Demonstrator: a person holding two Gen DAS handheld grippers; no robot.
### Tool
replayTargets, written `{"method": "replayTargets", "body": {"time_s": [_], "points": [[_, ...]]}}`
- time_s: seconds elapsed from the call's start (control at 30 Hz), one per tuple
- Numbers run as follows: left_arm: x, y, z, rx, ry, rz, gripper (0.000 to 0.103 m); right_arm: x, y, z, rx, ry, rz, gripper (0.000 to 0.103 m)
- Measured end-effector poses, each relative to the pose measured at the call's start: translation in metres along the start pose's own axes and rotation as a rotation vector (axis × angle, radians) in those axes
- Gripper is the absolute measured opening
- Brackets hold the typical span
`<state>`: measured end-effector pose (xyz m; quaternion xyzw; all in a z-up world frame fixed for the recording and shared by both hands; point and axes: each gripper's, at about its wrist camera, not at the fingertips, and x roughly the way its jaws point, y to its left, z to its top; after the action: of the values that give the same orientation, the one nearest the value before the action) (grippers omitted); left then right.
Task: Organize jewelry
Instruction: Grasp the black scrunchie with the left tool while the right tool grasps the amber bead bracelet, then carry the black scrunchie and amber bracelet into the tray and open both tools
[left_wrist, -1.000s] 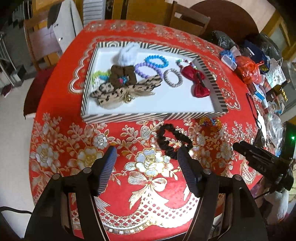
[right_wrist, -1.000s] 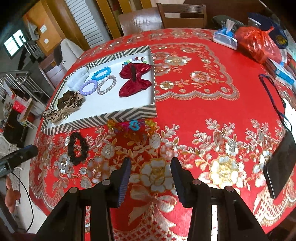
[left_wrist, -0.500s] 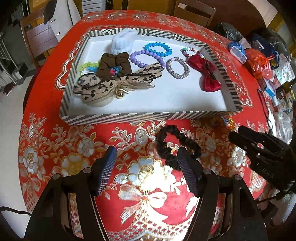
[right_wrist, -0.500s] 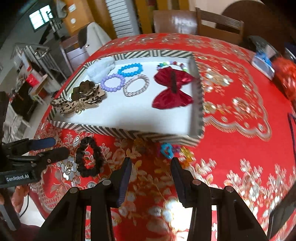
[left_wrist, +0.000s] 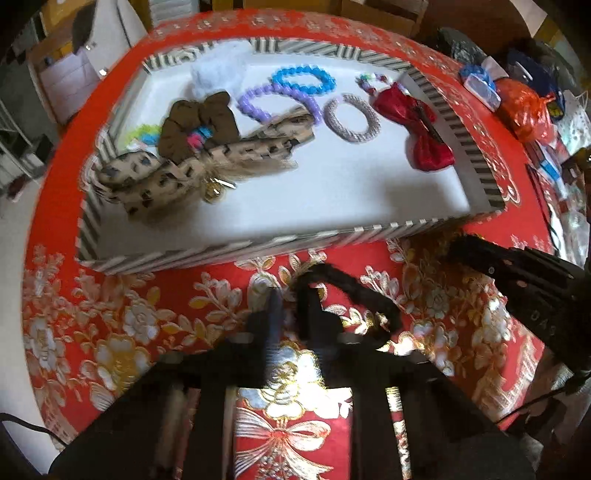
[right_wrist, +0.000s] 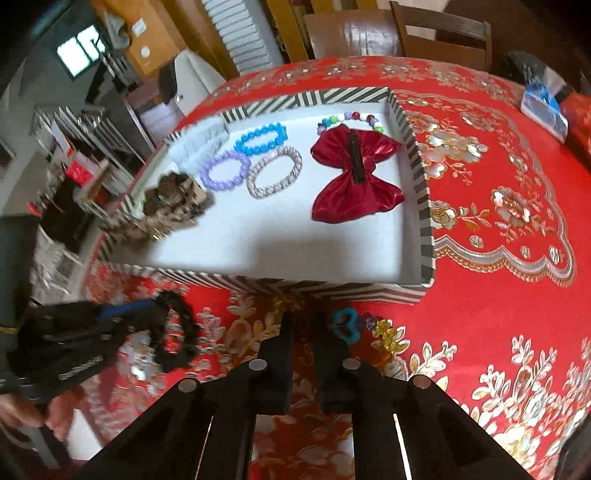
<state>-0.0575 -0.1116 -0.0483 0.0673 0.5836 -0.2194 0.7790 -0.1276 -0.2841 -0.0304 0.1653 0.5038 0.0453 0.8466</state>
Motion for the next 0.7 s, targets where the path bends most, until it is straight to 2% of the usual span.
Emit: {"method": "replayTargets", "body": {"time_s": [0.1,0.4,0.7], "points": [[-0.006,0.003,-0.002,-0.005,0.000,-0.029,0.004,-0.024,-0.002,-0.001,0.037,-0.050,0.029,0.009],[-0.060,0.010,-0.002,0.023,-0.071,-0.106,0.003,-0.081,0.010,0.010,0.051,-0.167,0.046,0.009],[-0.109,0.025,0.014,0.038,-0.165,-0.098,0.003,-0.105,0.038,0.035,0.003,-0.236,0.060,0.009]]}}
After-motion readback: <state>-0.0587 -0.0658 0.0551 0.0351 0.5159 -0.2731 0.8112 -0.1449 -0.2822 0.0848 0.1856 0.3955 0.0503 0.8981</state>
